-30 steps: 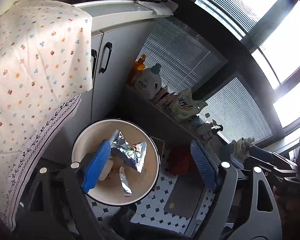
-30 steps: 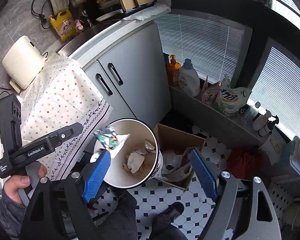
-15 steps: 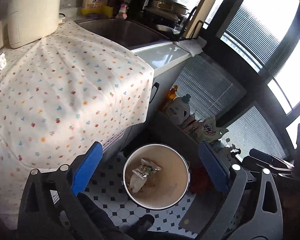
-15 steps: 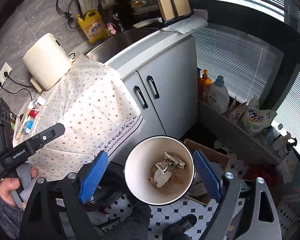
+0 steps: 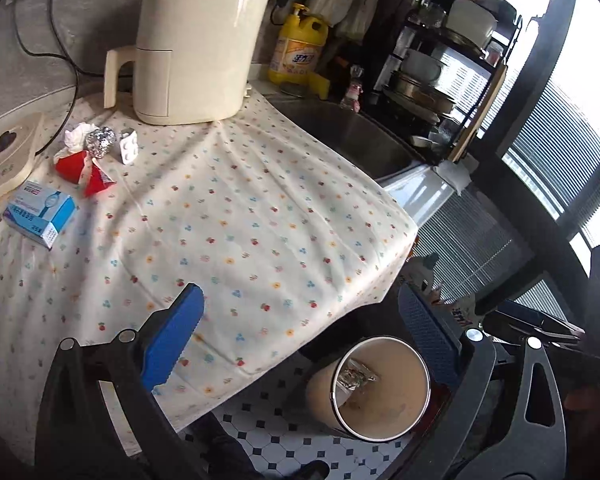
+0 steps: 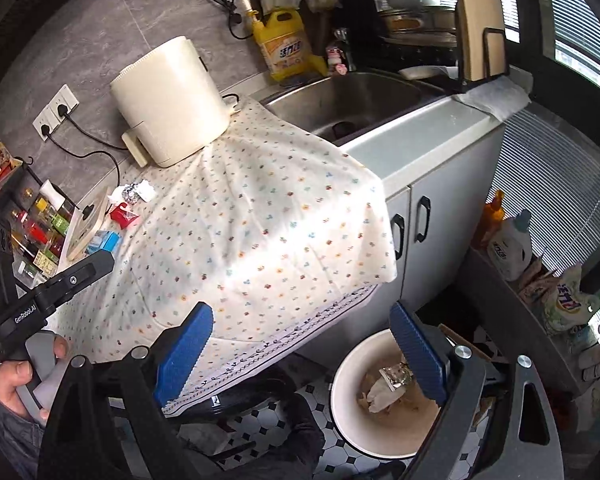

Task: Collect trash
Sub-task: 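Move both tools back over the cloth toward the remaining trash, then grasp the blue-and-white medicine box with the left tool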

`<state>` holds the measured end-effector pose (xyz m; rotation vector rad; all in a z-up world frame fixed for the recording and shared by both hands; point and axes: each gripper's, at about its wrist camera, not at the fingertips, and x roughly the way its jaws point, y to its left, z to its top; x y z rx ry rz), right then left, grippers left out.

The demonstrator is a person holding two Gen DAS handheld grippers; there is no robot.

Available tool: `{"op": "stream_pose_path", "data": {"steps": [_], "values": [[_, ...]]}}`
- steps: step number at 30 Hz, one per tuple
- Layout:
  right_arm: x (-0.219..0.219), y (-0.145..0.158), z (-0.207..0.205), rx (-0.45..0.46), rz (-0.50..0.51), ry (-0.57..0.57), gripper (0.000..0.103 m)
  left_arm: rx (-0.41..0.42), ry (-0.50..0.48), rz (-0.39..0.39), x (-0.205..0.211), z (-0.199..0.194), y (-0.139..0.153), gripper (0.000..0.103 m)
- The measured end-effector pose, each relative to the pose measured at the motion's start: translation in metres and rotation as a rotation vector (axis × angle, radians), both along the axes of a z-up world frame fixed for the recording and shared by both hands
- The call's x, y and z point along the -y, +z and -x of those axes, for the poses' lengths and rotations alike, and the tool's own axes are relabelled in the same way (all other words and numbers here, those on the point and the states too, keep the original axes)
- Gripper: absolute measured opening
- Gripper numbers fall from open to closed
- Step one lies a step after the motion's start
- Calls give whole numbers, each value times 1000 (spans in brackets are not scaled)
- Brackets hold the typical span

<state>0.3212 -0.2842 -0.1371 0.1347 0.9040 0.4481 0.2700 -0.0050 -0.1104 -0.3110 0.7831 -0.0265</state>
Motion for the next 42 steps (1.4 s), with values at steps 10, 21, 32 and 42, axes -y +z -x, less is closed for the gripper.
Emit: {"op": "stream_pose_path", "data": {"steps": [10,21,32,42], "values": [[-109,11,-27,20,9,157,89,24,188,8,-105,17,4,97],[-217,6,-51,28,33,293,89,13,343,66,-205,22,-17,97],[-270,-2,-74,24,46,288,89,-67,330,120,-257,-17,-51,97],[-264,-11,-91,-2,76,190,89,-114,337,136,-280,-58,-70,97]]}}
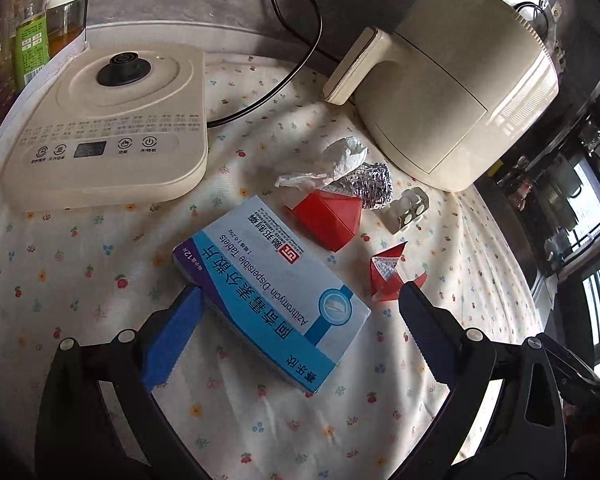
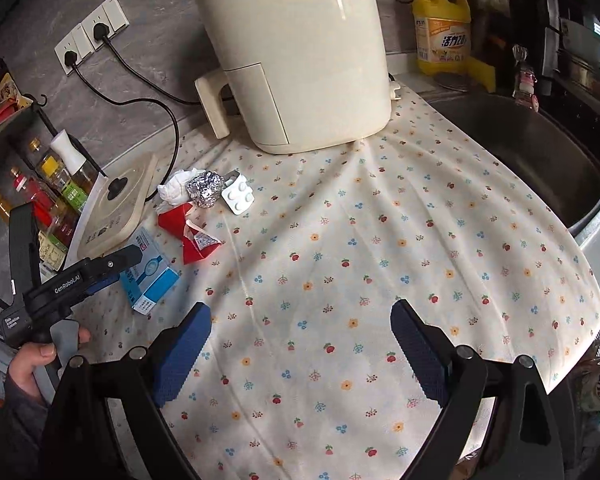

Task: Collect trash
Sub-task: 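Grasp the blue-and-white medicine box with the left tool, then grasp the red-and-white paper wrapper with the right tool while left tool holds the box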

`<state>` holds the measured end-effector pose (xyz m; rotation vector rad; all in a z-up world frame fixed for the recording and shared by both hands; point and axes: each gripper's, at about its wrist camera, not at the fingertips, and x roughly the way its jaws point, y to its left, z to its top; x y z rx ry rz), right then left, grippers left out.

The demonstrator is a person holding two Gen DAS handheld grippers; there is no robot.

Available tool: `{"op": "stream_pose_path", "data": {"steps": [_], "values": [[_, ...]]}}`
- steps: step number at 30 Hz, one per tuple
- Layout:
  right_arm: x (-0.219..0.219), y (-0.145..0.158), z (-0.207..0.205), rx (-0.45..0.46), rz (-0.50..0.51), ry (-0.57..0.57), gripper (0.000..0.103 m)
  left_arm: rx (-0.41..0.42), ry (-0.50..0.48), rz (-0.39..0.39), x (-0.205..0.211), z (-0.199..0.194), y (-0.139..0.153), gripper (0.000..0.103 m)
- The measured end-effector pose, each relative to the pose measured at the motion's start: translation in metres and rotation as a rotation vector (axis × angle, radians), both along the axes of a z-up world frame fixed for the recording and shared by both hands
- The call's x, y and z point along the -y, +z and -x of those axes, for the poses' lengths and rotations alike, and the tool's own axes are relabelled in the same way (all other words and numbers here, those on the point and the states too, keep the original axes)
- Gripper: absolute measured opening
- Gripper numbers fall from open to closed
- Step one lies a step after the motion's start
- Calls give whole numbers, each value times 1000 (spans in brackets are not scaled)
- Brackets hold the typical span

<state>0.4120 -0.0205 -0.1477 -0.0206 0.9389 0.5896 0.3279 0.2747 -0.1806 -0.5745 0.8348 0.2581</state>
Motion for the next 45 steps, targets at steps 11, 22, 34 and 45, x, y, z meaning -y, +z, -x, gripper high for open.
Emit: {"op": "stream_pose_path", "data": {"steps": [11,22,34,45], "values": [[-9,1,-14,-1,10,-38,89,-137,0,-175,12,-36,-12,97],[-78,-6,-17,-19,7,88,89,-193,17,-236,-3,-3,-14,90],[-141,-19,-17,-46,50,214,76,-114,57,-202,-18,30,-1,66],[-130,-25,-21,-87,2,253,18,-47,84,-235,-13,39,31,65]]}}
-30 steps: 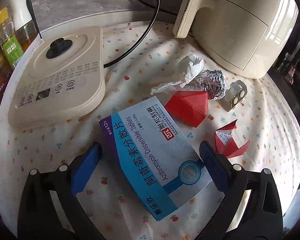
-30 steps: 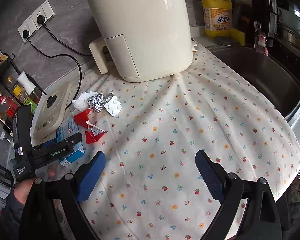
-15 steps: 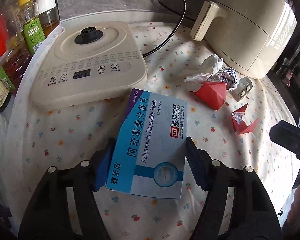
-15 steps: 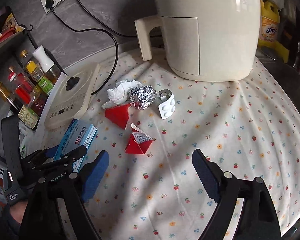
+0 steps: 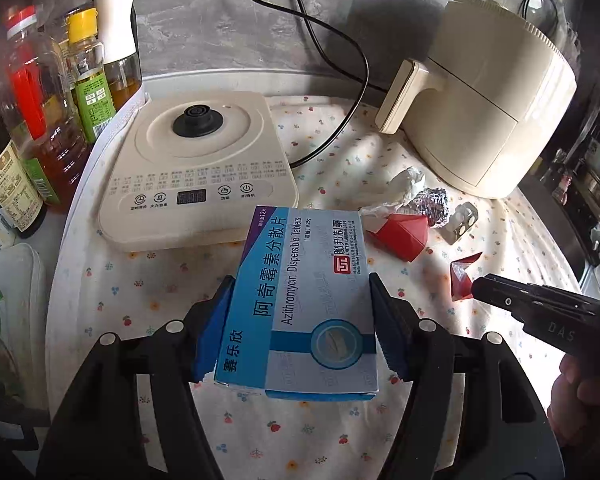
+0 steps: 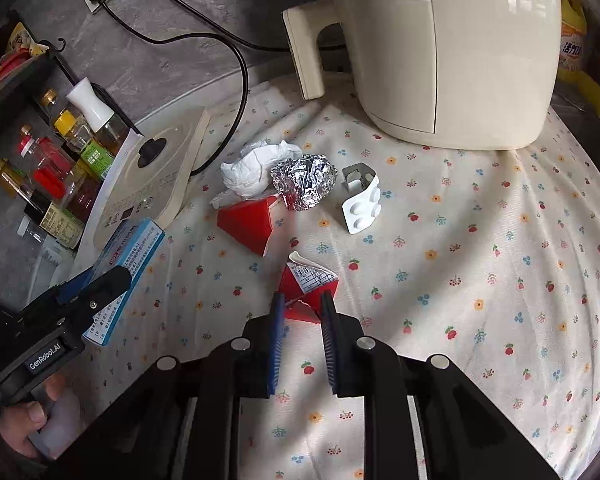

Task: Collect trash
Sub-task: 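Grasp the red-and-white paper wrapper with the right tool while left tool holds the box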

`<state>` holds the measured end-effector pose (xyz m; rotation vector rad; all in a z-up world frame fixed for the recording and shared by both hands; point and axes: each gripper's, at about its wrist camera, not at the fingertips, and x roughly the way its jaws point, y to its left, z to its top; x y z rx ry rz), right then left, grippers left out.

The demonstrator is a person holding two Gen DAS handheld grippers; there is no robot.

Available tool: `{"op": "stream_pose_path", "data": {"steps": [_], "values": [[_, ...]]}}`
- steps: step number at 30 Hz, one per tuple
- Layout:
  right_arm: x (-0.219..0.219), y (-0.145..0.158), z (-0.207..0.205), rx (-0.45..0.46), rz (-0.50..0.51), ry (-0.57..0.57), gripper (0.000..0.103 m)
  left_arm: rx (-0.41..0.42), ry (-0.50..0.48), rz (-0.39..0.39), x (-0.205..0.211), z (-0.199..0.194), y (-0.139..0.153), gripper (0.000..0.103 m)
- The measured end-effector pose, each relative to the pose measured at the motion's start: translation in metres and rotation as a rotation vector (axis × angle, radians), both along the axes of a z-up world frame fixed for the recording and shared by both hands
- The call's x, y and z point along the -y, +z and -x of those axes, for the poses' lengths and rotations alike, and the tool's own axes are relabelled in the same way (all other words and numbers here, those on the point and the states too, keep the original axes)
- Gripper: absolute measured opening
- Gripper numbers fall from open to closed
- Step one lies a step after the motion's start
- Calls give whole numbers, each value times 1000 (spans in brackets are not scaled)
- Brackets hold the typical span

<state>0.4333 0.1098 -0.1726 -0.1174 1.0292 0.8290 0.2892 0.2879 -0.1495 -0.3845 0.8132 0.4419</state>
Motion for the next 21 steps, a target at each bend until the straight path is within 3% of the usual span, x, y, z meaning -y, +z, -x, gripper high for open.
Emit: {"op": "stream_pose_path", "data": {"steps": [11,21], "values": [[84,23,12,34,-53,-94,18,46,-86,-29,57,-12,23,65],[209,27,31,39,-60,-242,18,47,-235,-29,156,-33,28,65]]}}
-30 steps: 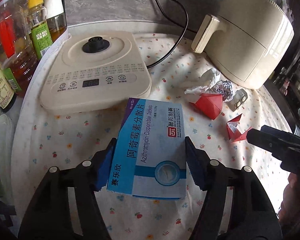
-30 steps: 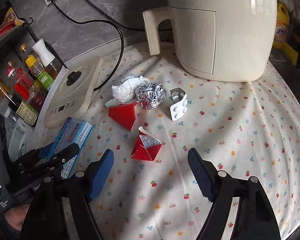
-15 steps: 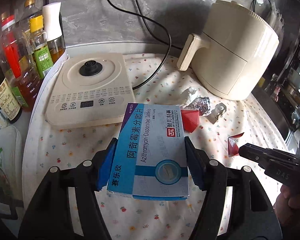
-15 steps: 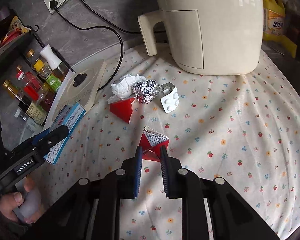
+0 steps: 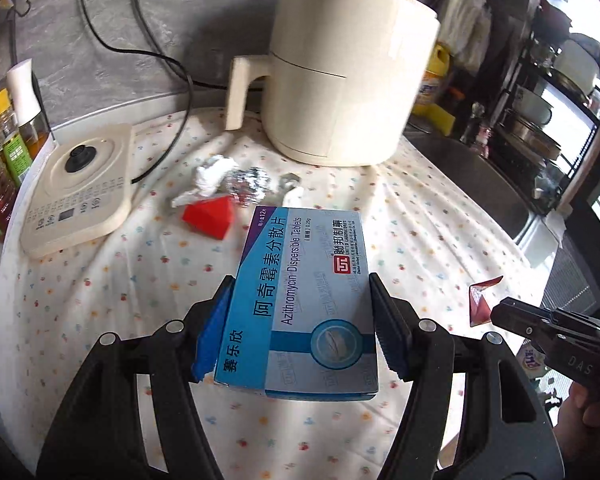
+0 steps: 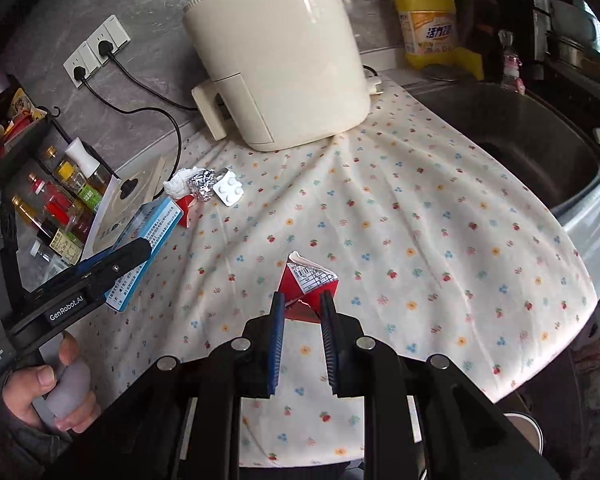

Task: Collect trash
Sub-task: 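Grasp the red-and-white paper wrapper with the right tool while left tool holds the box, then carry both items over the bucket and open both tools to drop them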

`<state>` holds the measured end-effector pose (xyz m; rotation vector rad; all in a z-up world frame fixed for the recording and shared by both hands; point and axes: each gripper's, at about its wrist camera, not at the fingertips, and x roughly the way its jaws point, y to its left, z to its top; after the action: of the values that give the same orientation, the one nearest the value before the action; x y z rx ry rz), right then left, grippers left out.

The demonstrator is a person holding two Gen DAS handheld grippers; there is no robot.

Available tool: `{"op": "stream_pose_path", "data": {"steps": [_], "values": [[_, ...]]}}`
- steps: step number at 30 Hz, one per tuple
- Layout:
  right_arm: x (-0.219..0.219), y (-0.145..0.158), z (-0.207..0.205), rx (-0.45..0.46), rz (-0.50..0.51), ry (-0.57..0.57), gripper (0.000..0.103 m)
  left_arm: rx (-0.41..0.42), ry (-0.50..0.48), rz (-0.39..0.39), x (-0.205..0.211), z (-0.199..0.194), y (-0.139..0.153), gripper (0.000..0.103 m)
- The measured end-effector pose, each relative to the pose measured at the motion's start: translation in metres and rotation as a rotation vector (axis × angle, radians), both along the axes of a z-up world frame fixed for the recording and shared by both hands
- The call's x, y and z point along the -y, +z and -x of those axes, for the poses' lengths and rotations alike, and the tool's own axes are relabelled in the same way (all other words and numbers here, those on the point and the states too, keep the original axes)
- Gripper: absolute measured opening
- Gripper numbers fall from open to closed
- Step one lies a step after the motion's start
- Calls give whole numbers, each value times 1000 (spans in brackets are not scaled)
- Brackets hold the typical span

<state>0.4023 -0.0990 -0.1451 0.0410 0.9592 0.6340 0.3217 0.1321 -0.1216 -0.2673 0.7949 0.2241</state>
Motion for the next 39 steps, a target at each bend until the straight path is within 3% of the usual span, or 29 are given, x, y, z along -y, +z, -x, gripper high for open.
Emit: {"op": "stream_pose_path", "data": {"steps": [11,24,25,27,28,39], "values": [[141,-6,31,-27,-15,-187,18,-28,-181,7,125,-2,-1,65],[237,-38,76,-95,27,-306,20,-58,-309,50,224,19,-23,65],[244,-42,80,-106,34,-321,22,-63,-319,57,230,21,-27,65],[261,-50,88,-121,47,-355,54,-75,-336,64,243,24,-35,65],[270,-53,93,-113,59,-378,63,-81,-344,68,250,26,-39,65],[351,-74,136,-144,111,-505,72,-131,-427,106,316,32,-77,65]]}}
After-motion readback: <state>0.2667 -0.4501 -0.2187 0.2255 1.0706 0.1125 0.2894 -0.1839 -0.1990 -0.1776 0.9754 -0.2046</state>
